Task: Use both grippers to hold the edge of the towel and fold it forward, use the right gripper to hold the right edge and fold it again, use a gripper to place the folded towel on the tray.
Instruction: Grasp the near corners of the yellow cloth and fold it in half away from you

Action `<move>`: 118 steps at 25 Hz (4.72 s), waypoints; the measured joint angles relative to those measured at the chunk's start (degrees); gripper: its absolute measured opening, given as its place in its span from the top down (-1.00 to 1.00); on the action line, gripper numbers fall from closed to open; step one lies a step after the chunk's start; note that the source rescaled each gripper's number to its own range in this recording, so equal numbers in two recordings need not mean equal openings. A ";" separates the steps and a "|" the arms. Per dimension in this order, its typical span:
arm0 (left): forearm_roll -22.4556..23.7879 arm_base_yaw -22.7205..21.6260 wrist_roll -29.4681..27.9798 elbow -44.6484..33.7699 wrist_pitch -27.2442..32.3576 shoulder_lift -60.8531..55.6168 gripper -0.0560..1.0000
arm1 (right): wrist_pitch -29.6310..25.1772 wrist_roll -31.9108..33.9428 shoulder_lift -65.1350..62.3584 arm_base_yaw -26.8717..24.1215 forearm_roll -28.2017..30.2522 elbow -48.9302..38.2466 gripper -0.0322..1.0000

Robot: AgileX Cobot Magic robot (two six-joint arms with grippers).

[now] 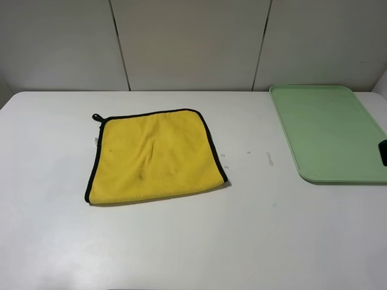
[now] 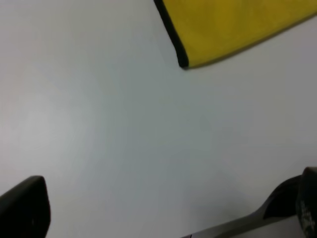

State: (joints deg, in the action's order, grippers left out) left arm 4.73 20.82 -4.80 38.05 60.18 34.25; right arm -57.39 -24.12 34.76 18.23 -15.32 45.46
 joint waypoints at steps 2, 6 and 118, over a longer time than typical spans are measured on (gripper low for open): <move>0.37 1.88 0.00 2.30 0.00 2.00 -1.00 | 0.40 -2.74 3.12 0.00 -0.50 0.00 -1.00; 3.25 5.72 0.12 6.14 0.00 6.24 -1.00 | 1.60 -8.62 9.15 0.00 -1.02 0.17 -1.00; 18.86 12.67 49.61 6.09 -38.58 73.46 -0.97 | 59.08 -72.14 76.10 19.42 -18.90 1.02 -1.00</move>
State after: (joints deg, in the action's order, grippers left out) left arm 23.59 33.48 44.81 44.14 21.59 107.71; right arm 1.69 -96.25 110.86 37.65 -34.22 46.48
